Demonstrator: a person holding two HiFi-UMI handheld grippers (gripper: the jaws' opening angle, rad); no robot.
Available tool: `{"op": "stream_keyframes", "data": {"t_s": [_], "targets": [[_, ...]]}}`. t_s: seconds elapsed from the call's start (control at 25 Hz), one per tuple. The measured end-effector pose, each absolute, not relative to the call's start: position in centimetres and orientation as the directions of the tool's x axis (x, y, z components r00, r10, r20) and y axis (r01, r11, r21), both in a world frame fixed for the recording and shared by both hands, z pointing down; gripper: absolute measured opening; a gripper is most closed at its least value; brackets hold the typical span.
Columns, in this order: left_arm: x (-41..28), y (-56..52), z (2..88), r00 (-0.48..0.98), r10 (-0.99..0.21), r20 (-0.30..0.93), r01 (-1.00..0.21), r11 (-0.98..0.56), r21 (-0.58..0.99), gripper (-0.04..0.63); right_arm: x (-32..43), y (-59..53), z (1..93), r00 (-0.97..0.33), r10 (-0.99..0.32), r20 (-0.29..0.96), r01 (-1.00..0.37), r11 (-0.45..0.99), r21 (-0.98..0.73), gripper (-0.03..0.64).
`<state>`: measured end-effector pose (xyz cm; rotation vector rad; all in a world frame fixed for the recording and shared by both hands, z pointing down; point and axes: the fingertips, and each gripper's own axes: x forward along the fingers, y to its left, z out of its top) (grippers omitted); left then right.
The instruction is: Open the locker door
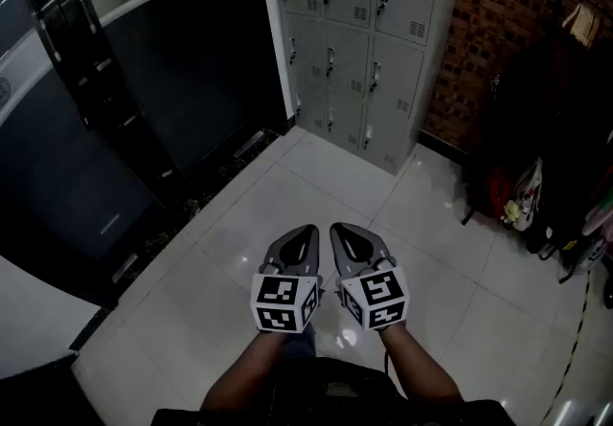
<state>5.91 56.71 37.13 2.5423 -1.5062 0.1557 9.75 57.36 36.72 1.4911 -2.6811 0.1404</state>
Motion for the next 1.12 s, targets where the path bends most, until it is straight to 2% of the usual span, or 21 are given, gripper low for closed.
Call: {"op": "stream_keyframes", "data": {"t_s": [0.8,1.12], "targets": [[-0.3,30.1,37.1,0.519,-0.828,0.213,-0.855,-0.500,0.139,0.006,3.9,31.4,37.4,-0.475,-0.863,0.172,-0.880,0.471,-0.064,0.000],[-3.1,22.8,37.3,0.553,-0.807,0.206,-0.832,-0.524,0.182,0.006,0.3,24.0,36.6,-0.450,-0.872,0.194,-0.890,0.455,-0.022,0.006]]}}
